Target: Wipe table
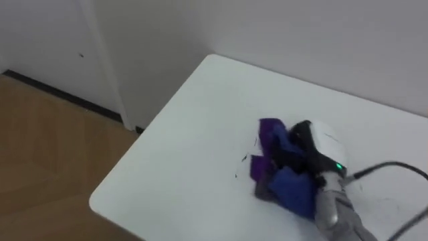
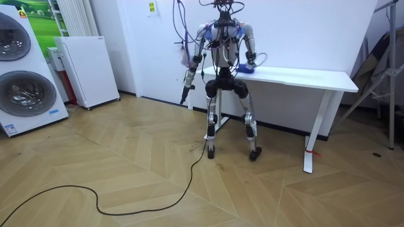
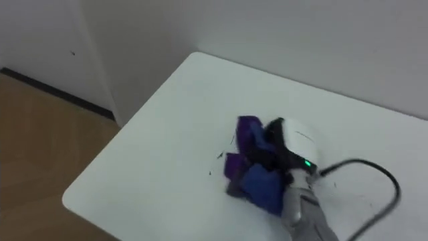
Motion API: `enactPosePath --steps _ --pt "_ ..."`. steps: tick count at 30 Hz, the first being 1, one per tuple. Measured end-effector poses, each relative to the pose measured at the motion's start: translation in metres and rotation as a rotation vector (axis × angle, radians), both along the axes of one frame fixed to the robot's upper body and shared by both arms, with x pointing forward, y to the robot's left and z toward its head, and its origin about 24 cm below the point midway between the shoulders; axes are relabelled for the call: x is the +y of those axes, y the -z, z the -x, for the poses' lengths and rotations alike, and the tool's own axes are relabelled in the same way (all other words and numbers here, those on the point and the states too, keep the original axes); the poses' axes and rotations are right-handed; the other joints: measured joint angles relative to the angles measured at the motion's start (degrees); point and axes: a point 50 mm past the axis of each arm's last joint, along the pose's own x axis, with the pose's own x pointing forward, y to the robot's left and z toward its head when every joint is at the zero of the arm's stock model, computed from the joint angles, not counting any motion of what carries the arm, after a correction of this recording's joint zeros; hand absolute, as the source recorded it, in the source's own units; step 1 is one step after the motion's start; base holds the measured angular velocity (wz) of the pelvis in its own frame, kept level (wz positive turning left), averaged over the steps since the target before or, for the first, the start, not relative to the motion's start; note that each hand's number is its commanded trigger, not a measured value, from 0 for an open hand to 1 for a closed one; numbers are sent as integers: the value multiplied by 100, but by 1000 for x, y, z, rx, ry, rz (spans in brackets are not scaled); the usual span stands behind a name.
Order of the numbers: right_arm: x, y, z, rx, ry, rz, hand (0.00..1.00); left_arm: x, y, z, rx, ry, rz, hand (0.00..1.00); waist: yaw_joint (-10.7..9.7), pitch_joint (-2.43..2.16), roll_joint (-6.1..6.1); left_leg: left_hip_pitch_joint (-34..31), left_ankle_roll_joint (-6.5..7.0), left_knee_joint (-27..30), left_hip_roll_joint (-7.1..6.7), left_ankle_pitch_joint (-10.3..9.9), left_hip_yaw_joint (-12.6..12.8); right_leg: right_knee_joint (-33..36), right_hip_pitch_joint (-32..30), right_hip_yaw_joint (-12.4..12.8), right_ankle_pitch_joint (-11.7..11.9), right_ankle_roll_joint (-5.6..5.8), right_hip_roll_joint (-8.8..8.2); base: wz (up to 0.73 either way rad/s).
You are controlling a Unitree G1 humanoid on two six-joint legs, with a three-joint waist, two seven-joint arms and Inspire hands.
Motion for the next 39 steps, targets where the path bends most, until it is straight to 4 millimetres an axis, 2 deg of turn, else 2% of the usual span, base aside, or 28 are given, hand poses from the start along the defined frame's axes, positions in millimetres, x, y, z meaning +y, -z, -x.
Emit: enactPosePath --steps 1,2,3,4,5,6,7,9,10,11,12,14,16,17,18,19,21,23,24,26,29,31,32,34,35,36,37,39 --pt "-9 2 10 -2 51 1 100 3 -2 3 2 -12 -13 0 -77 -18 -53 7 -46 4 18 -5 30 -176 81 -6 153 23 15 47" --pt "-26 4 29 -11 144 7 100 8 -4 10 8 -37 -38 0 -152 -39 -155 0 -155 70 84 -34 110 -324 126 -1 486 19 116 17" --pt "-43 1 36 -21 212 35 100 5 -3 11 12 -41 -44 0 -181 -15 -203 -16 -241 127 127 -30 210 -368 67 -161 622 117 185 -7" --pt "-51 -1 39 -20 234 54 100 1 -1 12 14 -42 -35 0 -158 -26 -162 -20 -280 133 183 -26 271 -416 65 -251 618 135 234 -39" --pt "-60 -1 44 -7 262 76 100 -3 0 13 10 -43 -25 0 -143 -66 -102 1 -384 130 355 2 364 -530 83 -358 625 149 403 -51" --pt "-60 3 49 15 271 78 100 -1 -1 19 20 -46 -32 0 -146 -104 -84 38 -522 128 575 26 424 -521 84 -437 593 169 606 -42" --pt "-60 4 52 24 270 80 100 0 -2 24 32 -49 -36 0 -153 -105 -87 47 -591 127 683 42 433 -481 75 -496 543 159 694 -29" --pt "-60 7 55 58 259 70 100 -4 0 26 36 -52 -26 0 -224 -108 -73 126 -828 61 1024 145 435 -122 -6 -700 214 -38 988 -8" --pt "-59 7 55 61 254 67 100 -6 1 26 37 -54 -18 0 -247 -108 -72 135 -901 38 1100 183 430 -3 -49 -736 108 -95 1039 0" --pt "-59 5 50 57 239 57 100 -13 4 24 36 -48 0 0 -236 -102 -83 152 -998 -14 1201 250 404 194 -178 -740 -129 -144 1122 -8" --pt "-57 4 43 53 222 43 100 -22 7 23 39 -32 23 0 -225 -103 -70 169 -989 -111 1203 320 238 354 -293 -659 -288 -221 1218 -15" --pt "-53 0 25 44 194 23 100 -34 11 22 46 -5 61 0 -172 -103 18 144 -966 -135 1212 317 23 457 -431 -489 -373 -345 1410 -33" --pt "-45 -6 10 41 149 29 100 -40 13 17 44 17 78 0 -165 -97 70 2 -849 -15 1117 251 -180 515 -581 -262 -408 -411 1539 -28" --pt "-40 -9 -1 37 126 21 100 -42 14 15 46 34 83 0 -177 -79 81 -110 -799 100 916 228 -290 539 -659 35 -407 -438 1589 -24" --pt "-36 -12 -10 47 107 20 100 -45 15 15 51 50 89 0 -149 -64 99 -127 -758 114 636 214 -329 519 -705 349 -377 -449 1638 -30" --pt "-34 -15 -15 53 89 29 100 -46 16 15 54 54 92 0 -113 -53 113 -123 -706 114 527 205 -347 493 -742 509 -348 -449 1670 -53" --pt "-22 -31 -42 45 -22 84 100 -48 16 17 62 59 100 0 159 -13 293 -85 -622 12 393 179 -363 308 -859 979 -88 -435 1822 -87" --pt "-4 -41 -61 22 -130 126 100 -47 16 19 57 26 119 0 275 13 395 -92 -549 -165 229 146 -354 189 -984 1163 110 -388 1852 -77" --pt "6 -41 -63 16 -185 147 100 -47 16 23 57 -8 129 0 286 -7 422 -69 -496 -314 166 188 -354 99 -969 1158 181 -390 1875 -42" --pt "7 -39 -61 18 -199 155 100 -46 15 26 60 -24 132 0 243 -16 387 -51 -469 -468 96 282 -371 58 -955 1146 167 -407 1873 6" --pt "2 -26 -46 24 -173 122 100 -42 14 40 92 -35 114 0 -15 -44 203 -43 -450 -521 66 299 -561 -109 -821 1034 121 -370 1825 34" --pt "-8 -16 -28 32 -105 75 100 -39 13 41 85 -55 106 0 -136 -36 66 -41 -438 -543 61 292 -727 -307 -622 920 134 -343 1820 57" --pt "-18 -8 -11 39 -33 47 100 -37 12 44 87 -65 99 0 -221 -57 -28 -31 -415 -548 39 279 -868 -454 -456 845 142 -320 1815 65" --pt "-37 1 23 48 110 9 100 -32 10 44 74 -79 81 0 -260 -71 -179 14 -355 -541 0 284 -921 -576 -244 744 172 -303 1765 54" --pt "-50 5 48 60 208 -6 100 -28 9 46 73 -91 68 0 -297 -95 -241 33 -307 -523 -15 243 -922 -653 -130 708 183 -293 1744 35" --pt "-62 6 68 60 296 -25 100 -22 7 46 67 -101 42 0 -322 -78 -302 -4 -278 -506 -26 221 -921 -674 -120 652 187 -288 1745 27" --pt "-67 6 76 61 335 -35 100 -18 5 45 61 -102 22 0 -353 -68 -333 -38 -273 -500 -30 220 -922 -671 -145 627 191 -294 1746 8" --pt "-89 7 108 81 474 -47 100 -1 -3 45 57 -92 -58 0 -428 -96 -349 -77 -257 -473 -23 186 -935 -674 -147 572 213 -307 1745 5"
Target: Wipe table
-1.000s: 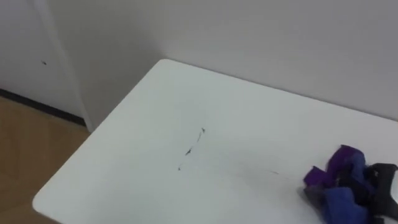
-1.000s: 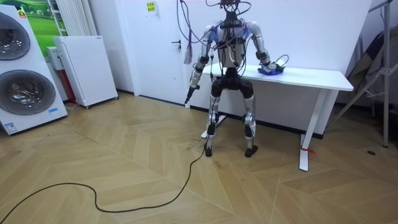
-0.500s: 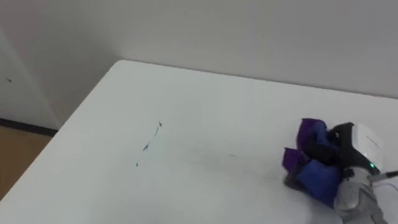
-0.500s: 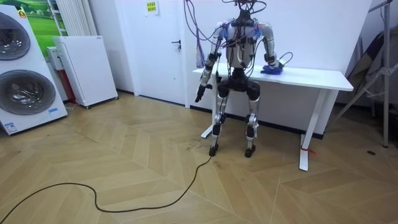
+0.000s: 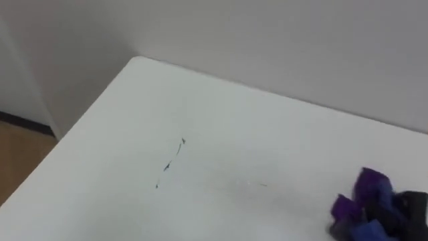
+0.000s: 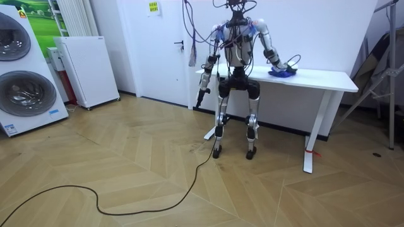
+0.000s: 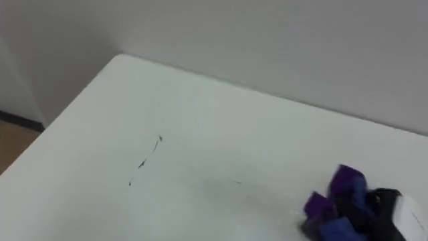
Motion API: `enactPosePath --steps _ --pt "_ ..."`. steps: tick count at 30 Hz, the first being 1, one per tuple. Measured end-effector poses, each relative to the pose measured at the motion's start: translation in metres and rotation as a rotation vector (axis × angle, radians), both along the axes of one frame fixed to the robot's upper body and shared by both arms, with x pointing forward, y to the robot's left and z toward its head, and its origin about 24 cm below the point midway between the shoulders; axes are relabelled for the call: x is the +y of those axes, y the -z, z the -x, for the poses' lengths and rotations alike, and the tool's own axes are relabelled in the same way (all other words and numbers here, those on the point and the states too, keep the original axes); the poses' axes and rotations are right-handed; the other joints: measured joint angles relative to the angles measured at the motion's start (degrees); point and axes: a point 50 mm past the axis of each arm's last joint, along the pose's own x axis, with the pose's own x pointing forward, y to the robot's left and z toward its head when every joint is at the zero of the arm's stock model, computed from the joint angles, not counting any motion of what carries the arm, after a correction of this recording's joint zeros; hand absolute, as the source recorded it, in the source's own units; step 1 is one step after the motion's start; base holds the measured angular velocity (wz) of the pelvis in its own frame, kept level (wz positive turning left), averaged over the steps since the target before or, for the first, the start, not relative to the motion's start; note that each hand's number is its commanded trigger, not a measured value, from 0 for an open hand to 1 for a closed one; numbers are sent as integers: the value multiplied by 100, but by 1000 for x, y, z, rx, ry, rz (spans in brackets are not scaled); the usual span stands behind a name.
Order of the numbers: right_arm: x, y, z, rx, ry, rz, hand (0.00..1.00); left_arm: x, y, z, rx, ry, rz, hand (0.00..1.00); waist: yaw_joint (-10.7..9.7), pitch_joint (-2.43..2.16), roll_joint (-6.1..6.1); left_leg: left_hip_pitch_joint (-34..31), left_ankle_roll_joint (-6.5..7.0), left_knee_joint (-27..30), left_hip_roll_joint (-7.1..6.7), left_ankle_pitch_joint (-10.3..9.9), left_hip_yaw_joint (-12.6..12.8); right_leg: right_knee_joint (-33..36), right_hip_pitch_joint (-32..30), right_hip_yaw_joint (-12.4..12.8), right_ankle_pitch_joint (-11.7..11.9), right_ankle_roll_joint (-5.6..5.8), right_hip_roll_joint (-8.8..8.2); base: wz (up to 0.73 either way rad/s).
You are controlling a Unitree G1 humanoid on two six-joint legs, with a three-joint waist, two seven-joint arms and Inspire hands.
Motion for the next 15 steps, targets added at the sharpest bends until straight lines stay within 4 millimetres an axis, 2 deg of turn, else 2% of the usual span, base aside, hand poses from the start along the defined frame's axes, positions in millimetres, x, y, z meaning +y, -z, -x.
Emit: enactPosePath --steps 3,5,7,8,9,10,11,12,13,14,15 --pt "-18 -6 20 44 50 40 100 5 -3 3 8 6 -25 0 -100 -46 125 171 -27 -30 5 -27 -1 0 154 -31 -3 3 -3 1" --pt "-19 -8 19 52 36 53 100 0 0 2 13 26 -8 0 -92 -50 196 289 -32 -36 6 -26 -16 8 266 -47 -2 2 -3 0" --pt "-17 -8 8 62 18 68 100 -9 4 -6 11 68 17 0 -68 -38 211 392 -44 -50 6 -17 -4 26 335 -37 0 -2 -1 -11" --pt "-12 -7 -2 69 -1 73 100 -16 7 -9 13 95 37 0 11 -30 211 414 -47 -50 9 -14 55 33 305 -27 20 -32 10 -50" --pt "-3 -8 -18 83 -51 90 100 -24 10 -14 17 130 59 0 171 3 235 450 -41 -51 10 -19 126 35 245 40 69 -65 50 -65" --pt "4 -9 -29 87 -92 98 100 -28 12 -18 17 143 69 0 254 17 240 446 -33 -52 9 -24 134 32 198 44 83 -64 71 -80" --pt "24 -9 -55 85 -198 110 100 -33 14 -28 8 159 82 0 385 49 225 422 -19 -56 9 -31 136 32 112 47 80 -53 115 -79" --pt "54 -12 -84 72 -348 113 100 -39 16 -38 -11 174 94 0 634 62 223 370 -41 -58 9 -13 97 43 -17 46 101 -87 164 -76" --pt "72 -15 -100 56 -442 111 100 -41 17 -45 -21 186 99 0 735 85 225 356 -39 -62 15 -8 90 69 -72 39 115 -112 183 -59" --pt "111 -24 -132 15 -634 121 100 -44 17 -55 -40 205 107 0 861 129 225 294 -46 -54 28 6 21 134 -180 8 114 -158 207 -6" --pt "152 -35 -157 -32 -799 129 100 -47 17 -63 -55 224 112 0 903 142 240 179 -80 -53 32 53 -146 152 -243 -2 99 -192 242 22"
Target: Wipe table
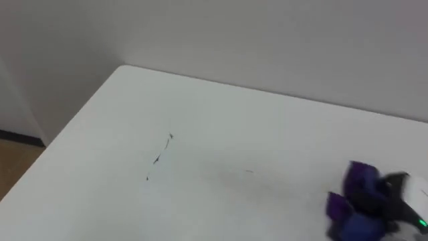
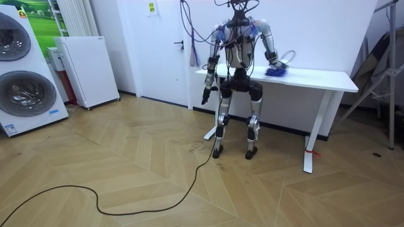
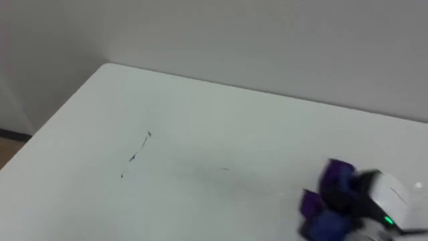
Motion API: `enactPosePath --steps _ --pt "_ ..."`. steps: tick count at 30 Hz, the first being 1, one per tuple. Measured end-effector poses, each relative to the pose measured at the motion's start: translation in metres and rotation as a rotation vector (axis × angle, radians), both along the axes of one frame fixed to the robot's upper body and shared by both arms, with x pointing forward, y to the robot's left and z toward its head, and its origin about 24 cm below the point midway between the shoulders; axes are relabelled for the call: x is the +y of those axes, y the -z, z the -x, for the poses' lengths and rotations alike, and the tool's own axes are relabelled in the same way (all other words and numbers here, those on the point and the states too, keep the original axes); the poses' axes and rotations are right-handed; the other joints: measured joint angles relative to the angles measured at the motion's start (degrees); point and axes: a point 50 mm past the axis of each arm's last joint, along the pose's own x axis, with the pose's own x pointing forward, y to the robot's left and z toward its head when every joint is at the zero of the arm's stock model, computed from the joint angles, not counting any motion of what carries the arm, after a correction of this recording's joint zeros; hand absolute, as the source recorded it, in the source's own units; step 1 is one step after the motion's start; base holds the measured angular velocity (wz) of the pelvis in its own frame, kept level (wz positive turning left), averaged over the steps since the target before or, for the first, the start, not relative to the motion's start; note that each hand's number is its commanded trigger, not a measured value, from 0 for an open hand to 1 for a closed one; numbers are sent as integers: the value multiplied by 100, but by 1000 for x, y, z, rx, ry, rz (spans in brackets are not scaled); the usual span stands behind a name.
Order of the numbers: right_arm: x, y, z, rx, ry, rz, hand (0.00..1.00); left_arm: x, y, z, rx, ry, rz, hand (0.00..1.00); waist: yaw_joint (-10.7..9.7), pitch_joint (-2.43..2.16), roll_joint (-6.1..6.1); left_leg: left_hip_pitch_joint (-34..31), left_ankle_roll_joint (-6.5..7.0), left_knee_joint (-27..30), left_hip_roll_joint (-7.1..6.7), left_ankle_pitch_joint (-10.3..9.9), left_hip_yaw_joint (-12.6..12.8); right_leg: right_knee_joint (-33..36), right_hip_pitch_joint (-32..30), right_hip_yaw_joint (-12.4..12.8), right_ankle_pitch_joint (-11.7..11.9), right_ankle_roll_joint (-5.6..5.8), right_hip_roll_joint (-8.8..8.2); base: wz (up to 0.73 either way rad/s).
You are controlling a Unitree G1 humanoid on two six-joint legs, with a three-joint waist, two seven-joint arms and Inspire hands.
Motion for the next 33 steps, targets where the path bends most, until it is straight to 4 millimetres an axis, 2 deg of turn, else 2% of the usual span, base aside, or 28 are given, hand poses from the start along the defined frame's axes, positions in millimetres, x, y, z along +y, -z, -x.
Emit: enactPosePath --steps 1,2,3,4,5,6,7,8,9,11,12,13,14,15,16,18,20,21,26,28,30,31,32,33 --pt "18 -5 -10 -14 -72 -3 100 -2 0 -3 -4 12 4 0 1 26 11 -25 -7 -11 1 27 -56 22 -16 9 -10 -16 10 56" --pt "43 -17 -26 -46 -188 -1 100 -7 1 -4 -6 36 16 0 104 50 63 -78 -34 -22 -11 64 -164 66 -65 33 -74 -59 13 61" --pt "57 -27 -36 -70 -259 16 100 -11 2 -1 7 34 29 0 262 30 130 -129 -55 -60 -42 100 -309 52 -63 30 -110 -60 20 59" --pt "60 -31 -39 -78 -279 20 100 -11 3 3 18 28 33 0 314 36 129 -146 -54 -83 -56 115 -368 45 -61 36 -132 -57 21 58" --pt "62 -33 -40 -76 -300 19 100 -9 3 16 46 7 34 0 348 13 166 -141 -41 -182 -95 151 -484 42 -53 29 -181 -39 4 49" --pt "59 -32 -39 -74 -298 35 100 -7 2 37 93 -31 34 0 329 9 163 -128 4 -235 -129 184 -580 52 -10 -43 -203 -28 -28 42" --pt "54 -25 -33 -47 -284 38 100 -5 1 47 119 -53 33 0 311 7 160 -94 7 -257 -132 184 -593 27 30 -64 -192 -46 -32 28" --pt "43 -13 -24 3 -250 43 100 -3 0 64 163 -97 36 0 284 -1 133 -32 28 -273 -138 173 -589 13 107 -92 -191 -48 -46 25" --pt "31 -5 -12 -4 -187 -8 100 -3 0 72 184 -124 45 0 197 39 147 11 37 -287 -155 171 -578 -67 194 -179 -202 -35 -77 23" --pt "15 2 -1 -32 -116 -12 100 -1 -1 77 183 -160 49 0 22 48 123 27 87 -290 -205 203 -546 -104 245 -215 -205 -1 -143 25" --pt "-2 10 14 -37 -48 -5 100 3 -2 76 170 -173 36 0 -125 52 136 137 112 -320 -240 219 -539 -198 391 -223 -225 66 -169 33" --pt "-12 14 24 -35 -5 5 100 7 -3 75 165 -175 23 0 -187 60 128 172 123 -361 -258 221 -542 -248 466 -211 -278 146 -182 31" --pt "-35 20 47 -33 87 35 100 12 -5 74 159 -168 2 0 -238 40 135 256 153 -366 -290 162 -527 -256 579 -173 -307 189 -210 14" --pt "-59 25 72 -26 176 66 100 17 -6 76 167 -154 -14 0 -311 -10 120 304 191 -340 -329 135 -505 -251 641 -64 -320 212 -220 6" --pt "-70 25 83 -25 220 78 100 19 -7 75 166 -151 -19 0 -356 -40 143 307 215 -305 -346 116 -498 -250 666 -22 -324 222 -225 -6" --pt "-107 25 121 -22 394 97 100 25 -10 76 165 -141 -35 0 -496 -118 124 295 272 -244 -400 96 -416 -231 687 170 -285 258 -244 -13" --pt "-125 24 137 -8 486 86 100 28 -11 75 158 -112 -49 0 -542 -132 110 248 328 -148 -424 86 -365 -190 647 182 -254 261 -275 -13" --pt "-131 25 142 6 520 78 100 29 -12 68 133 -101 -59 0 -612 -149 98 233 328 -138 -443 68 -357 -170 630 182 -263 276 -294 -6" --pt "-130 28 138 30 536 69 100 20 -8 55 105 -46 -40 0 -627 -141 60 372 322 -177 -454 48 -350 -237 754 188 -224 278 -285 -6" --pt "-120 30 123 28 527 46 100 12 -5 51 107 -8 -32 0 -594 -138 59 427 296 -177 -411 33 -256 -228 739 316 -198 253 -225 -33" --pt "-105 30 104 47 494 29 100 2 -1 39 92 32 -16 0 -443 -121 49 428 267 -177 -341 22 -58 -235 647 417 -127 217 -155 -48" --pt "-100 30 98 49 472 32 100 -1 0 36 89 42 -11 0 -396 -114 46 429 260 -177 -327 21 -23 -237 625 417 -109 208 -143 -50" --pt "-87 28 83 57 406 33 100 -4 1 32 86 47 -1 0 -295 -105 45 426 252 -178 -317 19 2 -221 561 416 -77 185 -121 -46" --pt "-69 24 64 54 317 29 100 -7 3 28 89 56 6 0 -227 -55 47 421 249 -177 -315 21 0 -190 509 412 -60 163 -109 -45"
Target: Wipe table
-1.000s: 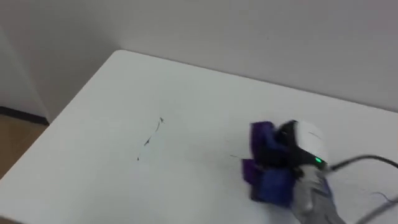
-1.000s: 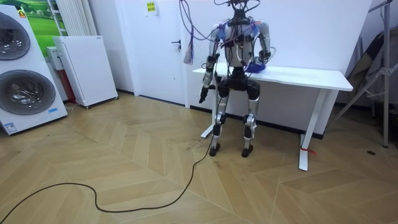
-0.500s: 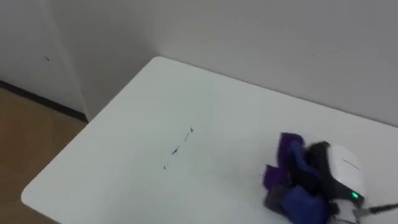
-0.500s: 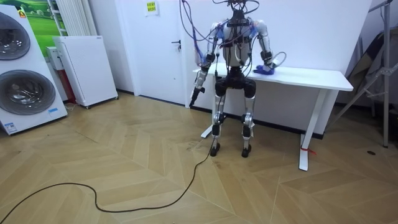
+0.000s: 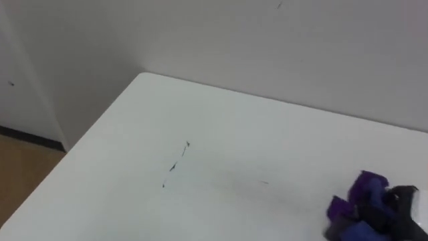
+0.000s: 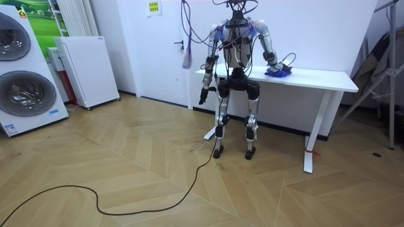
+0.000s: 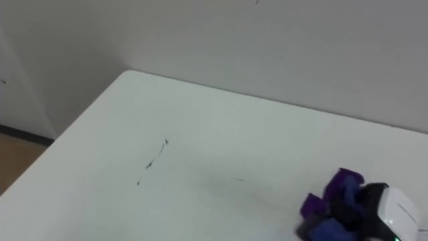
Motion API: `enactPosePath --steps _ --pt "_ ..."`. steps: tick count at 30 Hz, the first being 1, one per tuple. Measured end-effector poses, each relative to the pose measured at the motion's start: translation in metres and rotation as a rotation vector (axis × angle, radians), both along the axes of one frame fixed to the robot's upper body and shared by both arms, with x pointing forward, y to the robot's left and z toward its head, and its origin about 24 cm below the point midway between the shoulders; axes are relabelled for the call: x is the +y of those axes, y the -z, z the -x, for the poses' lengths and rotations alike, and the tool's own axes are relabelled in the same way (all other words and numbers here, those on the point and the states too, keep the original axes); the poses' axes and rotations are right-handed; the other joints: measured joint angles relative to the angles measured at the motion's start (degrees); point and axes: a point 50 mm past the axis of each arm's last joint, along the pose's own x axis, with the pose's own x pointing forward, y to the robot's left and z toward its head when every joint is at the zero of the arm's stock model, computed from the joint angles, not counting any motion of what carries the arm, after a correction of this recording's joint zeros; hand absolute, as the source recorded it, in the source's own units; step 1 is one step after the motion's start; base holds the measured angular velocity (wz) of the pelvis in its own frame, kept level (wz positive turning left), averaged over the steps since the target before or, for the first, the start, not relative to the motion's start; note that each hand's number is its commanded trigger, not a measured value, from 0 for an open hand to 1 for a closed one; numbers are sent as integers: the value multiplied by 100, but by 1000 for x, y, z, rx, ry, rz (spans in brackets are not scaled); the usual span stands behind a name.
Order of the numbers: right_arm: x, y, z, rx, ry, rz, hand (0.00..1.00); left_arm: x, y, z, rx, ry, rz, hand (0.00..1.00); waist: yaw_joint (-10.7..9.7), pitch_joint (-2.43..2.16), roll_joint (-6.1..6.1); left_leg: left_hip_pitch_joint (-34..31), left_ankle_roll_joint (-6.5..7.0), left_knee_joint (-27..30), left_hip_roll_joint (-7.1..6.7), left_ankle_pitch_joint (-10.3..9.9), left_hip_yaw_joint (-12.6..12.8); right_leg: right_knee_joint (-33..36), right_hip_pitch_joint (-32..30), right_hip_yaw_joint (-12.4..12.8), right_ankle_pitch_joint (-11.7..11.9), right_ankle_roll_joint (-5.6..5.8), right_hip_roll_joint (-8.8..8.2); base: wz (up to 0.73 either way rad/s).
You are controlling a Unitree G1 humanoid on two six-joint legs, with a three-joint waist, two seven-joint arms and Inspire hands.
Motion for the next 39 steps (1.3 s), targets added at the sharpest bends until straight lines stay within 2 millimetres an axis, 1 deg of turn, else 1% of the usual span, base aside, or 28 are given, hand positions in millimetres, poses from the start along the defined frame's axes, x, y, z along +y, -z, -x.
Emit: enactPosePath --steps 1,2,5,6,8,10,11,13,14,15,16,18,19,21,22,23,24,25,26,27,28,30,32,34,35,36,37,39 --pt "10 -3 -9 -6 -53 0 100 -1 0 -3 0 7 2 0 51 14 4 -21 -1 1 -2 1 5 43 -68 2 -1 -2 0 -33" --pt "32 -10 -27 -16 -172 19 100 -3 1 -6 -5 17 6 0 130 65 22 -58 -3 15 -1 1 8 60 -147 1 -16 -27 4 -21" --pt "79 -21 -54 -56 -369 24 100 -4 1 -4 2 19 12 0 307 118 98 -204 23 82 -16 4 1 280 -352 -71 -61 -49 -48 -3" --pt "89 -24 -62 -71 -415 24 100 -3 1 -3 7 13 13 0 397 147 136 -269 41 197 -39 -47 6 471 -490 -95 -102 -98 -96 0" --pt "93 -25 -70 -80 -433 15 100 0 1 8 38 -14 7 0 445 146 170 -371 78 375 -83 -141 23 756 -690 -145 -170 -96 -169 -6" --pt "91 -26 -77 -91 -433 14 100 4 0 16 58 -55 9 0 447 147 204 -483 124 512 -94 -226 150 803 -771 -158 -149 -82 -201 -27" --pt "89 -24 -76 -95 -429 8 100 7 -1 20 64 -81 6 0 440 140 240 -485 162 524 -74 -268 274 740 -771 -283 -72 -82 -227 -46" --pt "86 -19 -72 -100 -409 2 100 11 -2 22 61 -118 -4 0 430 120 322 -409 235 539 30 -341 513 750 -736 -799 11 -150 -295 -44" --pt "81 -14 -68 -101 -380 -2 100 15 -3 23 58 -139 -10 0 360 79 386 -379 265 575 111 -385 634 1110 -770 -1051 -127 -162 -459 0" --pt "72 -10 -60 -107 -317 -22 100 21 -5 20 43 -147 -23 0 221 81 367 -312 247 553 116 -368 728 1691 -749 -1172 -389 -63 -749 18" --pt "66 -8 -57 -116 -279 -28 100 24 -6 15 25 -145 -31 0 206 84 350 -299 242 539 115 -357 769 1875 -756 -1257 -482 -2 -929 19" --pt "43 -5 -47 -151 -181 -31 100 37 -11 5 -37 -195 -61 0 131 62 301 -275 201 476 144 -308 1071 1717 -608 -1199 -563 83 -1481 -20" --pt "37 -5 -42 -157 -156 -28 100 41 -13 4 -44 -206 -73 0 70 47 290 -274 186 477 168 -306 1085 1519 -507 -1147 -545 112 -1557 -7" --pt "7 2 -13 -156 -16 -29 100 60 -22 -1 -77 -223 -132 0 -117 -28 171 -243 12 405 338 -264 1036 627 -65 -1135 -310 257 -1682 13" --pt "2 4 -6 -151 18 -30 100 65 -24 0 -81 -227 -152 0 -140 -57 100 -232 -41 363 358 -239 1013 448 15 -1212 -178 304 -1679 9" --pt "-8 7 7 -140 80 -33 100 72 -29 -4 -99 -221 -179 0 -204 -78 -33 -242 -169 392 451 -246 965 186 158 -1353 142 349 -1651 0" --pt "-14 9 16 -131 116 -34 100 76 -31 -6 -109 -214 -193 0 -261 -86 -137 -261 -324 527 577 -313 983 133 258 -1565 414 458 -1537 -7" --pt "-18 9 19 -125 124 -27 100 76 -31 -7 -111 -217 -191 0 -250 -95 -130 -255 -399 600 657 -346 1008 125 311 -1635 343 563 -1455 -22" --pt "-25 9 22 -115 130 -10 100 70 -28 -8 -114 -217 -172 0 -260 -98 -65 -254 -549 680 869 -368 1031 124 337 -1671 241 638 -1242 -22" --pt "-30 9 24 -104 139 0 100 64 -26 -12 -123 -207 -153 0 -285 -100 -53 -241 -692 610 1042 -296 1037 128 332 -1763 137 619 -1069 -16" --pt "-32 9 24 -99 144 0 100 62 -25 -13 -132 -203 -145 0 -290 -100 -53 -216 -759 549 1115 -255 1055 129 319 -1782 79 599 -994 -14" --pt "-39 7 26 -88 163 1 100 50 -20 -11 -130 -210 -108 0 -313 -98 9 -170 -981 401 1414 -90 1090 295 212 -1880 -159 405 -719 -13" --pt "-43 6 26 -80 175 2 100 42 -17 -8 -125 -218 -88 0 -373 -90 -8 -202 -1089 356 1561 78 1088 577 39 -1902 -395 286 -617 8" --pt "-43 5 24 -71 164 -8 100 36 -15 -6 -118 -211 -73 0 -412 -73 -78 -294 -1015 433 1614 232 1084 837 -140 -1878 -675 230 -607 15" --pt "-42 4 21 -66 153 -17 100 33 -13 -4 -107 -203 -63 0 -415 -55 -124 -349 -862 529 1611 347 1045 951 -198 -1813 -816 180 -595 8" --pt "-39 1 14 -70 134 -23 100 31 -12 -1 -100 -203 -51 0 -385 -53 -121 -414 -734 582 1612 448 1036 999 -278 -1643 -869 109 -517 4" --pt "-38 0 10 -70 126 -26 100 30 -11 1 -99 -211 -45 0 -362 -50 -119 -430 -681 585 1607 505 1034 1032 -323 -1533 -892 66 -475 -4" --pt "-34 -5 0 -67 88 -7 100 27 -10 6 -92 -229 -29 0 -292 -24 -22 -434 -603 604 1589 588 1030 1067 -394 -1106 -935 -66 -265 -6"
